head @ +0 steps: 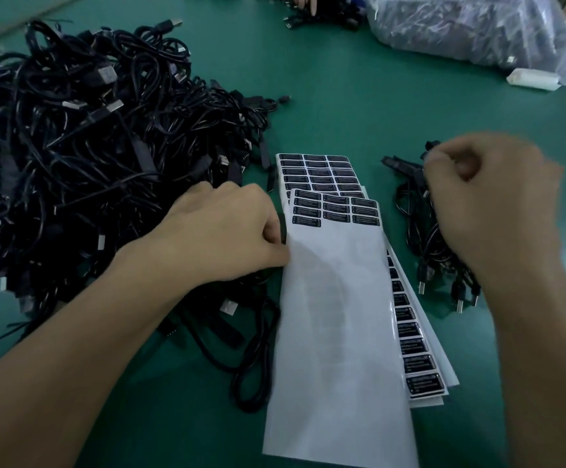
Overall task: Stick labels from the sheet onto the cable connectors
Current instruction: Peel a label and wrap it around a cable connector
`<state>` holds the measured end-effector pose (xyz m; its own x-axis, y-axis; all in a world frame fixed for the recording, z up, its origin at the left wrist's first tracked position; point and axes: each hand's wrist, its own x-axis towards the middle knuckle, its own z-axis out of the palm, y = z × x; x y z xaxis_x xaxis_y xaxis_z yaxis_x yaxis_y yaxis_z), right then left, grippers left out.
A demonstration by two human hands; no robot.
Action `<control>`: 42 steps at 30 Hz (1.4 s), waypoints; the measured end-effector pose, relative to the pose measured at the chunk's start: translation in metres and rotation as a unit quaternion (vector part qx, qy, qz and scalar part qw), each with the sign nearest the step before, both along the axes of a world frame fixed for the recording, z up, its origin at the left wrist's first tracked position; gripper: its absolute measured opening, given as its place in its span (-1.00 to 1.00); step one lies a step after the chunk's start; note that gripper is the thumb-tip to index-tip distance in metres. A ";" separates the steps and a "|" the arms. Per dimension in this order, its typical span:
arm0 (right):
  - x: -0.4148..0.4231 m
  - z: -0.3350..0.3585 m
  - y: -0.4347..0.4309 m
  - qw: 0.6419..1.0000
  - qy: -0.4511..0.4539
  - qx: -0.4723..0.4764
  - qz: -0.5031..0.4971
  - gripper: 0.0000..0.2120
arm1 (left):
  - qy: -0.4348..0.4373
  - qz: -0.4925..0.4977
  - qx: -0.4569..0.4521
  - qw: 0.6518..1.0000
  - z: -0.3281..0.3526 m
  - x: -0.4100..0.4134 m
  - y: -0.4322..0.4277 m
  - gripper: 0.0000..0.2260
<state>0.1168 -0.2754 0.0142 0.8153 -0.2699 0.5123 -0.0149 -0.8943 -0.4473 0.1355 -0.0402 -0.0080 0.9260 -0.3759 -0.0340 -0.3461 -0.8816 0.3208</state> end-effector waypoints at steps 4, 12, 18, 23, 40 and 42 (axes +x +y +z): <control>0.001 -0.014 0.037 0.990 0.085 0.043 0.109 -0.85 | 0.002 0.053 -0.062 0.997 -0.001 0.000 -0.002 -0.69; -0.005 -0.039 0.067 0.922 0.176 0.176 0.297 -0.73 | -0.203 0.039 -0.384 0.900 0.008 -0.005 -0.008 -0.82; -0.012 -0.032 0.064 0.846 0.146 0.332 0.391 -0.50 | -0.174 0.006 -0.522 0.835 0.010 -0.006 -0.011 -0.88; -0.019 -0.037 0.075 0.865 0.161 0.280 0.385 -0.66 | -0.107 0.017 -0.610 0.785 0.010 -0.004 -0.009 -0.84; -0.009 -0.037 0.048 0.796 0.058 0.540 0.266 -0.90 | -0.210 -0.015 -0.221 0.952 -0.002 -0.007 -0.008 -0.80; -0.008 -0.038 0.047 0.814 0.054 0.523 0.249 -0.89 | -0.204 -0.017 -0.198 0.959 -0.001 -0.008 -0.008 -0.83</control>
<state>0.1086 -0.2286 -0.0236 0.9818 -0.1349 0.1340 0.1439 0.0665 -0.9874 0.1273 -0.0486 -0.0092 0.8188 -0.3149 0.4800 -0.5404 -0.7050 0.4593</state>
